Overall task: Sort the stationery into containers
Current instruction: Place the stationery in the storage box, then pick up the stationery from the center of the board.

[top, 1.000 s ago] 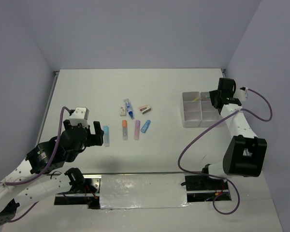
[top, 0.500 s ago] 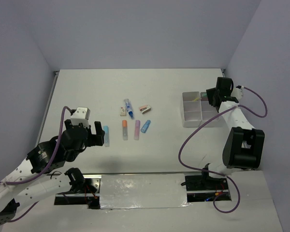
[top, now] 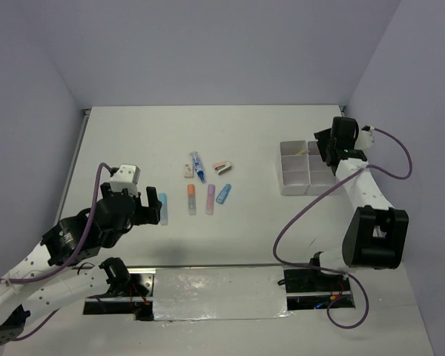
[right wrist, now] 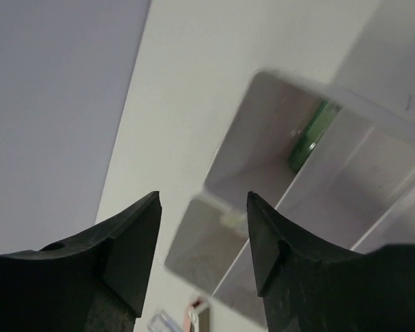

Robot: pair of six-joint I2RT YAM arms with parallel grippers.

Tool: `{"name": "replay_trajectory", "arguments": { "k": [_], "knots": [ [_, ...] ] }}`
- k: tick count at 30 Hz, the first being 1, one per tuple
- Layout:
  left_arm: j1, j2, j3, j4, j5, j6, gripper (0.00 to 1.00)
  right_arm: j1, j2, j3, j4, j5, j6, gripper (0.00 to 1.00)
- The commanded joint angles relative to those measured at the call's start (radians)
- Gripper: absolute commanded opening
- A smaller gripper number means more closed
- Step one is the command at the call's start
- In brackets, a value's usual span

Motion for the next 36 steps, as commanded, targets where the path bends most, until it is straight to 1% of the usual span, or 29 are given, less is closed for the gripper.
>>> {"name": "replay_trajectory", "arguments": {
  "k": [1,2,3,5,6,7,8,9,11,13,15,16,17,19,20,21,23,26,31,34,36],
  "knots": [
    [0.001,-0.014,0.012,0.027,-0.015,0.001,0.99,0.120,-0.154,0.074,-0.034,0.057,-0.125,0.61],
    [0.001,-0.019,0.012,0.021,-0.025,-0.008,0.99,0.243,-0.179,0.091,-0.049,0.120,-0.194,0.66],
    [0.001,-0.019,0.014,0.011,-0.057,-0.017,0.99,0.295,-0.198,0.090,-0.084,0.141,-0.214,0.67],
    [0.001,-0.016,0.025,-0.028,-0.097,-0.063,0.99,0.391,-0.241,0.073,-0.101,0.158,-0.254,0.68],
    [0.004,-0.015,0.028,-0.042,-0.135,-0.078,0.99,0.484,-0.245,0.058,-0.136,0.175,-0.259,0.68],
    [0.007,-0.007,0.034,-0.067,-0.149,-0.104,0.99,0.532,-0.239,0.047,-0.149,0.183,-0.278,0.80],
    [0.016,-0.004,0.038,-0.077,-0.163,-0.117,0.99,0.577,-0.224,0.050,-0.170,0.197,-0.268,0.84],
    [0.021,-0.001,0.042,-0.085,-0.179,-0.126,0.99,0.667,-0.184,0.053,-0.237,0.247,-0.247,0.84],
    [0.039,0.007,0.042,-0.084,-0.177,-0.129,0.99,0.761,-0.109,0.053,-0.290,0.289,-0.188,0.85],
    [0.050,0.010,0.038,-0.075,-0.163,-0.115,0.99,0.797,-0.049,0.048,-0.280,0.263,-0.135,0.85],
    [0.053,0.016,0.038,-0.070,-0.155,-0.111,0.99,0.852,0.069,0.080,-0.311,0.275,-0.098,0.85],
    [0.052,0.016,0.037,-0.070,-0.151,-0.109,0.99,0.869,0.112,0.141,-0.333,0.275,-0.090,0.85],
    [0.052,0.016,0.038,-0.068,-0.149,-0.108,0.99,0.886,0.206,0.180,-0.385,0.278,-0.087,0.85],
    [0.052,0.009,0.038,-0.065,-0.143,-0.103,0.99,0.921,0.297,0.285,-0.448,0.284,-0.087,0.85],
    [0.053,0.004,0.037,-0.064,-0.141,-0.102,0.99,0.927,0.369,0.315,-0.460,0.278,-0.090,0.85],
    [0.053,-0.004,0.034,-0.058,-0.137,-0.097,0.99,0.933,0.399,0.335,-0.468,0.272,-0.090,0.85],
    [0.053,-0.010,0.032,-0.053,-0.129,-0.089,0.99,0.943,0.451,0.357,-0.461,0.257,-0.082,0.84],
    [0.053,-0.016,0.031,-0.047,-0.121,-0.083,0.99,0.946,0.483,0.341,-0.430,0.246,-0.078,0.83],
    [0.053,-0.010,0.029,-0.039,-0.111,-0.074,0.99,0.946,0.540,0.355,-0.448,0.252,-0.075,0.80],
    [0.052,-0.011,0.028,-0.035,-0.104,-0.069,0.99,0.943,0.574,0.367,-0.447,0.240,-0.081,0.77],
    [0.052,-0.014,0.028,-0.035,-0.104,-0.069,0.99,0.943,0.591,0.380,-0.444,0.234,-0.093,0.73]
  ]
}}
